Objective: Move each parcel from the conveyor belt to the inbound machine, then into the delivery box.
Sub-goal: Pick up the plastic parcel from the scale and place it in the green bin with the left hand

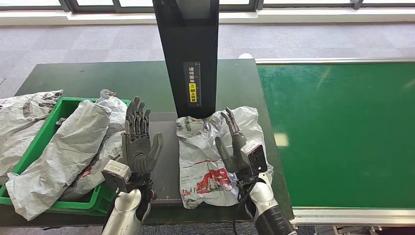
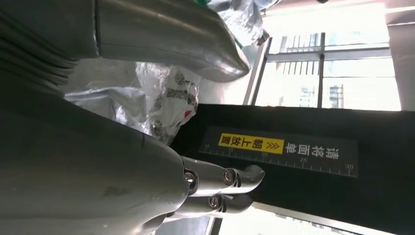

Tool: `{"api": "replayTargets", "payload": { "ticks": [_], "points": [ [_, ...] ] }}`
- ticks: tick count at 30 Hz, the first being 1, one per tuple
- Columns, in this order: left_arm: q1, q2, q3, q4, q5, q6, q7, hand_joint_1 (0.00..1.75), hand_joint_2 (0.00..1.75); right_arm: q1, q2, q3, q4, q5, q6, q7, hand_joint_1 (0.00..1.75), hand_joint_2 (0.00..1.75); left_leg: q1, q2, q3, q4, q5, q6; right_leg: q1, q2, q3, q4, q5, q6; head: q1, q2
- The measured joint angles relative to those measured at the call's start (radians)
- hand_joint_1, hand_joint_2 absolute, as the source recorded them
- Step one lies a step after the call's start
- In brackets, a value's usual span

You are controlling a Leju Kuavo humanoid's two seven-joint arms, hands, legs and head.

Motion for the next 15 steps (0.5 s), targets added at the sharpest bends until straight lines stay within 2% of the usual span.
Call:
{"api": "replayTargets", "payload": {
  "ticks": [2,4,6,8,11,15],
  "points": [
    [0.0,0.0,-0.002,0.0,-0.02,0.007,0.0,0.0,1.75,0.02,0.005,-0.031,-0.044,0.063,-0.073,0.0,0.0,0.0,0.0,-0.001,0.0,0.0,0.0,0.0,0.0,0.0,0.0,0.0,0.0,0.0,0.0,0.0],
    [-0.003,0.0,-0.01,0.008,-0.071,0.021,0.0,0.0,1.75,0.047,0.005,-0.042,-0.121,0.138,-0.241,0.0,0.0,0.0,0.0,0.0,0.0,0.0,0.0,0.0,0.0,0.0,0.0,0.0,0.0,0.0,0.0,0.0],
    [-0.01,-0.001,-0.025,0.031,-0.158,0.039,0.0,0.0,1.75,0.067,0.0,-0.043,-0.202,0.212,-0.429,-0.001,0.0,0.87,-0.001,0.0,0.0,0.0,0.0,0.0,-0.001,0.0,0.0,0.0,0.0,0.0,0.0,0.0],
    [-0.021,-0.004,-0.042,0.075,-0.265,0.059,0.002,0.0,1.75,0.083,-0.004,-0.043,-0.278,0.304,-0.553,0.0,0.0,1.75,-0.001,0.001,0.0,0.0,0.0,0.0,-0.001,0.001,-0.001,-0.001,0.0,0.0,0.0,0.0],
    [-0.04,-0.009,-0.064,0.152,-0.399,0.081,0.01,0.0,1.75,0.1,0.0,-0.046,-0.376,0.44,-0.61,0.0,0.0,1.75,-0.001,0.003,0.001,0.0,-0.001,0.0,-0.001,0.004,-0.001,-0.001,0.0,0.0,0.0,0.0],
    [-0.062,-0.012,-0.085,0.231,-0.484,0.103,0.05,0.0,1.75,0.113,0.007,-0.054,-0.452,0.491,-0.617,0.001,0.0,1.75,-0.001,0.004,0.001,0.0,0.0,0.0,-0.001,0.004,-0.001,-0.001,0.001,0.0,0.0,0.0]
  ]
}}
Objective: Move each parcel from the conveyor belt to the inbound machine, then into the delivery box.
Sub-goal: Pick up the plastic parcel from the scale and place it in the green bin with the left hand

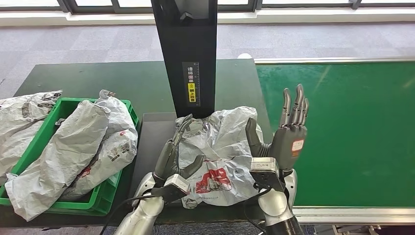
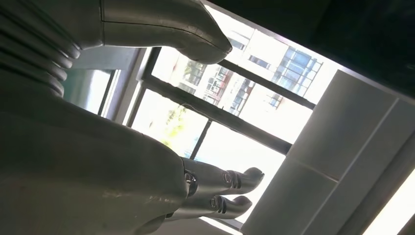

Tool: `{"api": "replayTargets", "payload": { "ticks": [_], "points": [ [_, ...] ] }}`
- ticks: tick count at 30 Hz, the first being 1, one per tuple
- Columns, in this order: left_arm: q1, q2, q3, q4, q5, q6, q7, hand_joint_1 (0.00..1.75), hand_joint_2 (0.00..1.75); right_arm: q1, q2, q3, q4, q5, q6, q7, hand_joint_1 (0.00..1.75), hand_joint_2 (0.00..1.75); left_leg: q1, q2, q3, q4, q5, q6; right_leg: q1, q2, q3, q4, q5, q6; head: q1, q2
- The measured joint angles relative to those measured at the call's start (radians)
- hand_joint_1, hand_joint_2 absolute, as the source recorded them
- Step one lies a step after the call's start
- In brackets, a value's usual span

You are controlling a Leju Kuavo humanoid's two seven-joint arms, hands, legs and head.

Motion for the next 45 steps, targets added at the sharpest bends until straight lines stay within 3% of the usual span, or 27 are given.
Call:
{"api": "replayTargets", "payload": {
  "ticks": [3,7,10,18,26,27,30,31,41,45],
  "points": [
    [-0.061,-0.011,-0.019,0.134,-0.164,0.073,0.087,0.0,1.75,0.003,0.014,-0.032,-0.036,0.034,-0.001,0.0,0.0,1.75,0.0,-0.001,0.0,0.0,0.0,0.0,0.0,-0.002,0.001,0.0,0.0,0.0,0.0,0.0],
    [-0.124,-0.03,-0.026,0.333,-0.261,0.174,0.104,0.0,1.75,0.007,0.024,-0.085,-0.068,0.037,-0.001,0.002,0.0,1.75,0.0,0.0,0.0,0.0,0.001,0.001,-0.001,0.0,0.002,0.0,0.002,0.001,0.0,0.0],
    [-0.145,-0.038,-0.027,0.416,-0.279,0.195,0.113,0.0,1.75,0.011,0.027,-0.105,-0.08,0.037,-0.001,0.002,0.0,1.75,0.0,0.0,0.0,0.0,0.001,0.001,-0.001,0.001,0.001,0.0,0.002,0.001,0.0,0.0],
    [-0.186,-0.051,-0.059,0.537,-0.449,0.232,0.293,0.0,1.75,0.012,0.029,-0.129,-0.086,0.035,-0.001,0.002,0.0,1.75,0.0,0.0,0.0,0.0,0.001,0.001,-0.001,0.0,0.001,0.0,0.002,0.001,0.0,0.0],
    [-0.2,-0.056,-0.082,0.587,-0.505,0.235,0.348,0.0,1.75,0.013,0.029,-0.133,-0.087,0.032,-0.001,0.002,0.0,1.75,0.0,0.0,0.0,0.0,0.001,0.001,-0.001,0.0,0.001,0.0,0.002,0.001,0.0,0.0],
    [-0.203,-0.057,-0.087,0.595,-0.525,0.231,0.366,0.14,1.75,0.013,0.029,-0.133,-0.087,0.032,-0.001,0.002,0.0,1.75,0.0,0.0,0.0,0.0,0.001,0.001,-0.001,0.0,0.001,0.0,0.002,0.001,0.0,0.0],
    [-0.218,-0.061,-0.1,0.622,-0.583,0.21,0.415,1.44,1.75,0.013,0.029,-0.135,-0.087,0.03,-0.001,0.002,0.0,1.75,0.0,-0.001,0.0,0.0,0.001,0.001,-0.001,-0.001,0.002,0.0,0.002,0.002,0.0,0.0],
    [-0.224,-0.063,-0.105,0.631,-0.601,0.203,0.43,1.73,1.75,0.014,0.029,-0.135,-0.087,0.029,-0.001,0.002,0.0,1.75,0.0,-0.001,0.0,0.0,0.001,0.001,-0.001,-0.001,0.002,0.0,0.002,0.002,0.0,0.0],
    [-0.258,-0.075,-0.139,0.676,-0.721,0.175,0.518,1.75,1.75,0.016,0.029,-0.137,-0.087,0.019,-0.001,0.002,0.0,1.75,0.0,-0.002,0.005,0.0,0.0,0.001,-0.001,-0.003,0.008,0.0,0.001,0.002,0.0,0.0],
    [-0.263,-0.076,-0.154,0.677,-0.798,0.205,0.592,1.75,1.75,0.019,0.029,-0.137,-0.087,0.019,-0.001,0.002,0.0,1.75,0.0,-0.001,0.007,0.0,0.0,0.001,-0.001,-0.002,0.01,0.0,0.001,0.002,0.0,0.0]
  ]
}}
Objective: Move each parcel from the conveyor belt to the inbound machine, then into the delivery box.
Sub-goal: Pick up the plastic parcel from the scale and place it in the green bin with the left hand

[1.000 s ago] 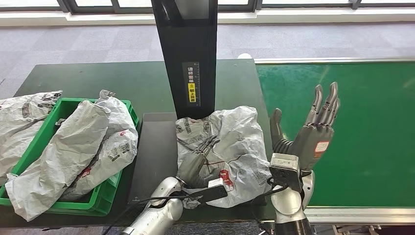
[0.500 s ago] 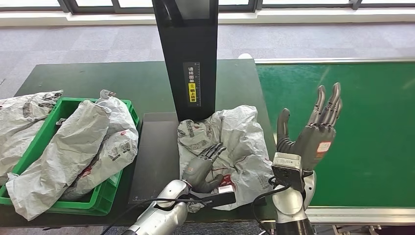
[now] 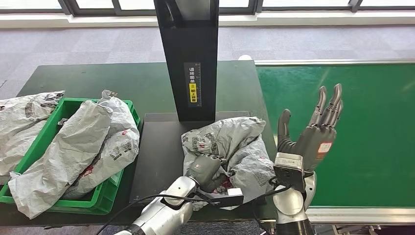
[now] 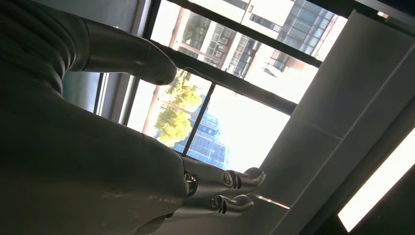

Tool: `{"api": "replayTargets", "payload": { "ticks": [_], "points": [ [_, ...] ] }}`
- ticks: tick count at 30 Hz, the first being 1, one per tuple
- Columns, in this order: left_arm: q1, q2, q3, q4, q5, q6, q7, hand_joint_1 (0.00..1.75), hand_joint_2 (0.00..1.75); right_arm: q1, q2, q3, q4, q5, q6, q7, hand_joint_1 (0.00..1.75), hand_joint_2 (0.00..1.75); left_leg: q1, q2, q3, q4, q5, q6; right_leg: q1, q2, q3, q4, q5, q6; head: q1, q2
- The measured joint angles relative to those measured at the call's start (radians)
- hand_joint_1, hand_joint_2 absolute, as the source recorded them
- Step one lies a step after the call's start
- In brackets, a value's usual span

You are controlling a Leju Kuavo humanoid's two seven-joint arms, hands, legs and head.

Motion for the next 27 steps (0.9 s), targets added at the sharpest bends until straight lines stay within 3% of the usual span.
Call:
{"api": "replayTargets", "payload": {
  "ticks": [6,10,15,23,27],
  "points": [
    [0.011,0.001,-0.016,-0.019,-0.087,0.155,0.099,1.75,1.75,0.015,0.0,0.0,0.0,-0.008,0.0,0.0,0.0,1.75,0.0,0.001,0.0,0.0,0.001,-0.001,0.001,0.001,0.0,0.0,0.001,0.0,0.0,0.0],
    [0.06,0.019,-0.016,-0.163,-0.089,0.286,0.087,1.75,1.75,0.019,0.0,0.0,0.0,-0.01,0.0,0.0,0.0,1.75,0.0,0.0,-0.002,0.0,0.001,-0.001,0.001,0.001,-0.002,0.001,0.001,-0.001,0.0,0.0],
    [0.101,0.038,-0.016,-0.322,-0.09,0.302,0.088,1.75,1.75,0.021,0.0,0.0,0.0,-0.011,0.0,0.0,0.0,1.75,0.0,0.0,-0.003,0.0,0.001,-0.001,0.001,0.001,-0.004,0.001,0.0,-0.001,0.0,0.0],
    [0.139,0.06,-0.019,-0.438,-0.09,0.302,0.116,1.75,1.75,0.021,0.0,0.0,0.0,-0.012,0.0,0.0,0.0,1.75,0.0,0.0,-0.006,0.0,0.001,-0.001,0.0,0.001,-0.006,0.001,0.0,-0.001,0.0,0.0],
    [0.198,0.113,-0.051,-0.684,-0.09,0.304,0.173,1.75,1.75,0.021,0.0,0.0,0.0,-0.012,0.0,0.0,0.0,1.75,0.0,0.001,-0.007,0.0,0.001,-0.001,0.001,0.003,-0.008,0.001,0.0,-0.001,0.0,0.0]
  ]
}}
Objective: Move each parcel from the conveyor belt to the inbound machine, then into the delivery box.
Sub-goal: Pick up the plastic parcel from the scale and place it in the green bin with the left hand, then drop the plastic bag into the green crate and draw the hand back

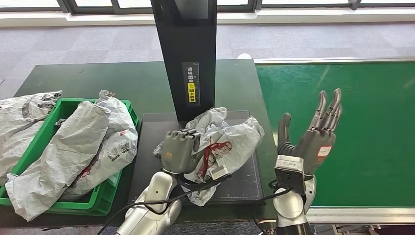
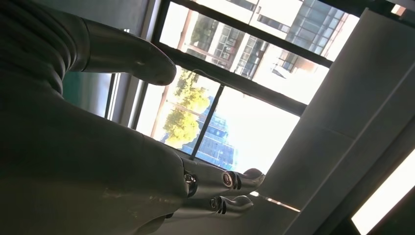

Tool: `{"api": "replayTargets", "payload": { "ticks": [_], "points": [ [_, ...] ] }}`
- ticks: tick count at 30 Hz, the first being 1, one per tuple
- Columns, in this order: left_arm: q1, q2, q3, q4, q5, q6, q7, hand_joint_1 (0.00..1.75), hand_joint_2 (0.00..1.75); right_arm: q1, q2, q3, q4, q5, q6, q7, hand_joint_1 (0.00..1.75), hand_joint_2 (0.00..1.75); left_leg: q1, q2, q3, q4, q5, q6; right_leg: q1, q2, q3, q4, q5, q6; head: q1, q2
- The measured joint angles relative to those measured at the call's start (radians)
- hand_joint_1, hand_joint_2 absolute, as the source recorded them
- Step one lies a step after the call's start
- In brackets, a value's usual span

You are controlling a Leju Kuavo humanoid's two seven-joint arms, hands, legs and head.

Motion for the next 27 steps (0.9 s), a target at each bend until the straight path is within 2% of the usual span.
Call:
{"api": "replayTargets", "payload": {
  "ticks": [2,4,6,8,10,13,21,23,27],
  "points": [
    [0.032,0.002,0.009,-0.133,0.001,0.001,-0.092,1.75,1.75,-0.001,0.0,0.0,0.0,0.001,0.0,0.0,0.0,1.75,0.0,-0.001,0.0,0.0,0.0,0.0,0.0,-0.002,0.0,0.0,0.0,0.0,0.0,0.0],
    [0.064,-0.01,0.041,-0.24,0.011,0.001,-0.235,1.75,1.75,-0.001,0.001,0.0,0.0,0.002,0.0,0.0,0.0,1.75,0.0,-0.001,-0.001,0.0,0.0,0.0,0.0,-0.002,0.0,0.0,-0.001,0.0,0.0,0.0],
    [0.09,-0.021,0.099,-0.333,0.044,0.001,-0.376,1.75,1.75,-0.002,0.002,0.0,0.0,0.004,0.0,0.0,0.0,1.75,0.0,0.0,-0.001,0.0,0.0,0.0,0.0,-0.001,0.0,0.0,-0.001,0.0,0.0,0.0],
    [0.115,-0.026,0.174,-0.426,0.092,0.001,-0.476,1.75,1.75,-0.001,0.003,0.0,0.0,0.006,0.0,0.0,0.0,1.75,0.0,0.001,0.0,0.0,-0.001,-0.001,0.0,0.0,-0.001,0.0,-0.001,0.0,0.0,0.0],
    [0.134,-0.028,0.235,-0.503,0.126,0.001,-0.519,1.75,1.75,0.0,0.003,0.0,0.0,0.007,0.0,0.0,0.0,1.75,0.0,0.001,0.0,0.0,-0.001,-0.001,0.0,0.0,-0.001,0.0,-0.001,-0.001,0.0,0.0],
    [0.152,-0.029,0.29,-0.577,0.136,0.001,-0.537,1.75,1.75,0.0,0.003,0.0,0.0,0.007,0.0,0.0,0.0,1.75,0.001,0.001,0.0,0.0,0.0,-0.001,0.001,0.0,-0.001,0.0,-0.001,-0.001,0.0,0.0],
    [0.175,-0.031,0.358,-0.677,0.159,0.0,-0.549,1.75,1.75,0.0,0.004,0.0,0.0,0.01,0.0,0.0,0.0,1.75,0.001,0.001,0.0,0.0,0.0,-0.001,0.001,0.0,-0.001,0.0,0.0,-0.001,0.0,0.0],
    [0.183,-0.031,0.39,-0.714,0.225,0.0,-0.597,1.75,1.75,0.0,0.004,0.0,0.0,0.011,0.0,0.0,0.0,1.75,0.001,0.001,0.0,0.0,-0.001,-0.001,0.001,0.001,-0.001,0.0,0.0,-0.001,0.0,0.0],
    [0.188,-0.034,0.513,-0.768,0.414,0.0,-0.758,1.75,1.75,0.0,0.004,0.0,0.0,0.011,0.0,0.0,0.0,1.75,0.001,0.001,0.0,0.0,-0.001,-0.001,0.001,0.001,-0.001,0.0,-0.001,-0.001,0.0,0.0]
  ]
}}
